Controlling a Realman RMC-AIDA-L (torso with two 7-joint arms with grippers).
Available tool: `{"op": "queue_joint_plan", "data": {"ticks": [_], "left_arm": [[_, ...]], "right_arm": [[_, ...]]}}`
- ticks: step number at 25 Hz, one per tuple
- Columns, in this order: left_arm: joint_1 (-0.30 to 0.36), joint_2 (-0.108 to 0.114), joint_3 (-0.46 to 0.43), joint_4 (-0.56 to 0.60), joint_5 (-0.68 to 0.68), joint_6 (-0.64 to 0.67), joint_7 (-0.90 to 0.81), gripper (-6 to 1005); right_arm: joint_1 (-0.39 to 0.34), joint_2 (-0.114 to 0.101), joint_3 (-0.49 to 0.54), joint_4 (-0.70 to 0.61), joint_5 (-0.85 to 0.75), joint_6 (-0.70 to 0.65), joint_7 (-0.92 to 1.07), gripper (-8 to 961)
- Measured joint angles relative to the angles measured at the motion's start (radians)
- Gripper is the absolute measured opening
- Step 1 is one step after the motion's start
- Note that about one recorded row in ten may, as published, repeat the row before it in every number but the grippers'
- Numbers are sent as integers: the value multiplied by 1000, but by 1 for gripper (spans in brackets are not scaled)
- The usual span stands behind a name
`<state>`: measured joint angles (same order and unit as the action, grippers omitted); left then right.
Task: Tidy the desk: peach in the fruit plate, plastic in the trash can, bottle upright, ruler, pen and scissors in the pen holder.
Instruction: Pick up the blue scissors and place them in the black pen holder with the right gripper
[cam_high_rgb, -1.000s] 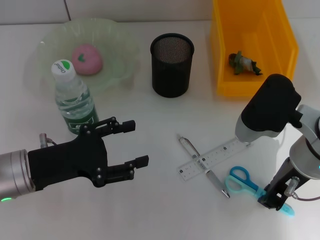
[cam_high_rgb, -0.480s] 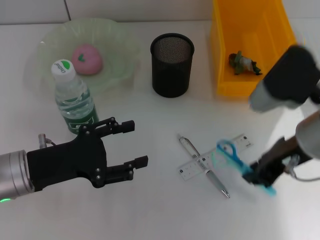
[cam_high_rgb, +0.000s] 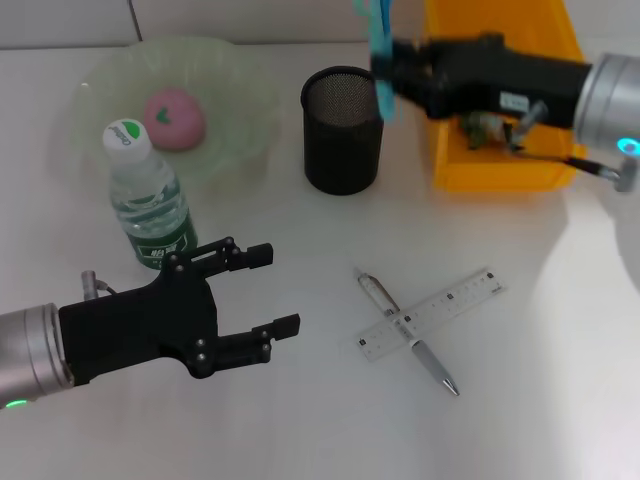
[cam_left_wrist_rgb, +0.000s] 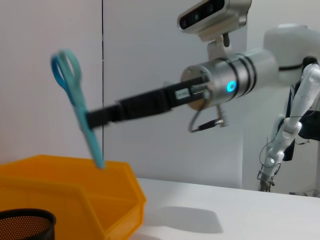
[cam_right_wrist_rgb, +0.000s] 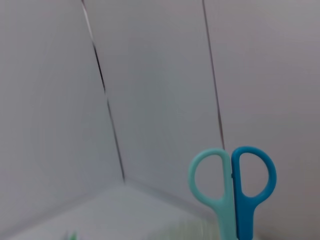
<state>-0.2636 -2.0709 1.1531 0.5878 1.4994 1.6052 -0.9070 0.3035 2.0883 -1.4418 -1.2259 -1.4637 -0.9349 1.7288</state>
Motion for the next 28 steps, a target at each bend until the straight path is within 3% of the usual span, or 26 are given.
{"op": "queue_joint_plan", "data": {"ticks": [2,3,7,9,28], "left_arm": [[0,0,-1,0,-1,4,0,765],[0,0,-1,0,-1,4,0,765],[-1,0,0,0,-2,7,0,765],[-1,0,1,0,-2,7,0,765],[-14,0,0,5,-2,7,-8,765]], "right_arm": [[104,1,-5,260,347,-1,-369,271],[104,1,-5,260,347,-1,-369,273],[215,2,-24,532,629,-17,-751,283],[239,3,-25,599,683,-22,-840,288],[344,4,-83,817,748,13,-905,335]]}}
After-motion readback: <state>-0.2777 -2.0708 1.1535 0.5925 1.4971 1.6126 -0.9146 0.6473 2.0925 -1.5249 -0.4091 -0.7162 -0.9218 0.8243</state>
